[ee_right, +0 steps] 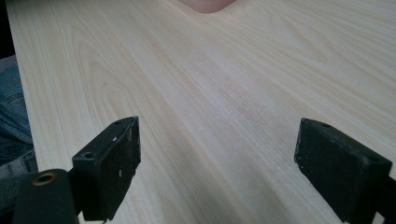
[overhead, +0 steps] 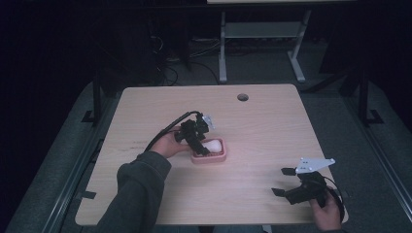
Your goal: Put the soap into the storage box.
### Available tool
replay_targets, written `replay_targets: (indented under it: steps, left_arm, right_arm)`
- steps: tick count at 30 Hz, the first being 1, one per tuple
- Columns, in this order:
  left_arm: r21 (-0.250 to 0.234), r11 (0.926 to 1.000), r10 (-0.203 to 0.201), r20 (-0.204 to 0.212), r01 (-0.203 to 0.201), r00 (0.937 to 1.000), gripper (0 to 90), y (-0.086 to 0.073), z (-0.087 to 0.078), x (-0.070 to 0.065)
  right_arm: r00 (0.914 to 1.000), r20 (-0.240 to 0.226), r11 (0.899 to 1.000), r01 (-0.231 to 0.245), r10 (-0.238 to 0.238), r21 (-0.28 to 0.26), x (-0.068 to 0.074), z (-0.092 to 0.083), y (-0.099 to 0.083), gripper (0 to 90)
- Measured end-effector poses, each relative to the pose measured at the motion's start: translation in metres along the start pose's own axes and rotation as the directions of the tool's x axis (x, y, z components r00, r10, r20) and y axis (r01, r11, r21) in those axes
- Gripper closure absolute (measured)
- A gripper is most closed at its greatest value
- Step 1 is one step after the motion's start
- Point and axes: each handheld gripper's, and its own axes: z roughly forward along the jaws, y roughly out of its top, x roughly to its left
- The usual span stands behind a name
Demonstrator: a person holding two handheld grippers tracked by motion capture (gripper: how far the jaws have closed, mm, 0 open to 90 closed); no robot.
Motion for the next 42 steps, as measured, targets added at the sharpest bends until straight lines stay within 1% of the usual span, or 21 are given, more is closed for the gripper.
replay_targets:
  steps: [2,3,6,8,10,13,15,19,24,26,28,34,36,39,41,42]
  left_arm:
    - [-0.002,1.0000,-0.003,-0.008,0.003,1.0000,32.5,-0.002,-0.002,-0.001]
    - [-0.009,0.9999,-0.011,-0.009,0.011,0.9999,32.0,-0.003,-0.003,-0.001]
    - [-0.018,0.9998,-0.013,-0.009,0.012,0.9999,32.1,-0.007,-0.006,-0.004]
    - [-0.016,0.9998,-0.007,-0.011,0.006,0.9999,32.0,-0.009,-0.007,-0.006]
    - [-0.024,0.9997,-0.011,-0.014,0.011,0.9998,31.9,-0.012,-0.009,-0.007]
    - [-0.023,0.9995,-0.022,-0.006,0.022,0.9997,30.2,-0.015,-0.010,-0.009]
    - [-0.016,0.9998,-0.007,-0.008,0.007,0.9999,29.7,-0.015,-0.012,-0.011]
    - [-0.044,0.9989,-0.017,-0.009,0.017,0.9998,29.7,-0.017,-0.017,-0.014]
    - [-0.051,0.9985,-0.022,-0.014,0.021,0.9997,29.6,-0.024,-0.020,-0.016]
    - [-0.066,0.9973,-0.033,-0.014,0.032,0.9994,29.6,-0.027,-0.021,-0.017]
    - [-0.062,0.9975,-0.034,-0.016,0.033,0.9993,29.5,-0.029,-0.021,-0.019]
    - [-0.070,0.9969,-0.037,-0.019,0.035,0.9992,29.2,-0.038,-0.023,-0.022]
    - [-0.068,0.9967,-0.044,-0.014,0.043,0.9989,29.1,-0.041,-0.023,-0.023]
    - [-0.071,0.9968,-0.039,-0.018,0.038,0.9991,28.9,-0.044,-0.023,-0.026]
    - [-0.071,0.9964,-0.047,-0.028,0.045,0.9985,29.0,-0.046,-0.024,-0.027]
    - [-0.076,0.9958,-0.053,-0.027,0.050,0.9982,29.0,-0.048,-0.024,-0.028]
  right_arm:
    - [1.0000,0.001,1.000,-0.001,0.001,-0.001,0.000,0.000,0.000,14.2]
    - [1.0000,0.002,1.000,-0.001,0.001,0.000,0.000,0.000,0.000,14.2]
    - [1.0000,0.001,1.000,0.005,-0.005,0.000,0.000,0.001,0.001,14.1]
    - [1.0000,0.001,1.000,0.000,0.000,0.004,0.001,0.002,0.002,14.2]
    - [1.0000,0.001,1.000,0.005,-0.005,0.007,0.001,0.003,0.003,14.1]
    - [1.0000,-0.001,1.000,0.005,-0.005,0.009,0.002,0.004,0.003,14.2]
    - [1.0000,0.000,1.000,0.007,-0.007,0.010,0.002,0.004,0.003,14.2]
    - [1.0000,0.002,1.000,0.006,-0.006,0.012,0.002,0.004,0.003,14.2]
    - [1.0000,0.000,1.000,0.007,-0.007,0.010,0.002,0.004,0.004,14.2]
    - [1.0000,0.001,1.000,0.005,-0.005,0.012,0.003,0.005,0.004,14.1]
    - [1.0000,0.001,1.000,0.006,-0.006,0.011,0.003,0.005,0.004,14.2]
    - [1.0000,0.007,1.000,0.005,-0.005,0.013,0.003,0.006,0.005,14.2]
    - [1.0000,0.009,1.000,0.003,-0.003,0.013,0.002,0.006,0.005,14.2]
    - [0.9999,0.012,1.000,0.001,-0.002,0.013,0.002,0.006,0.005,14.2]
    - [1.0000,0.008,1.000,-0.004,0.004,0.009,0.001,0.006,0.004,14.1]
    - [0.9999,0.009,1.000,-0.005,0.005,0.011,0.001,0.006,0.004,14.1]
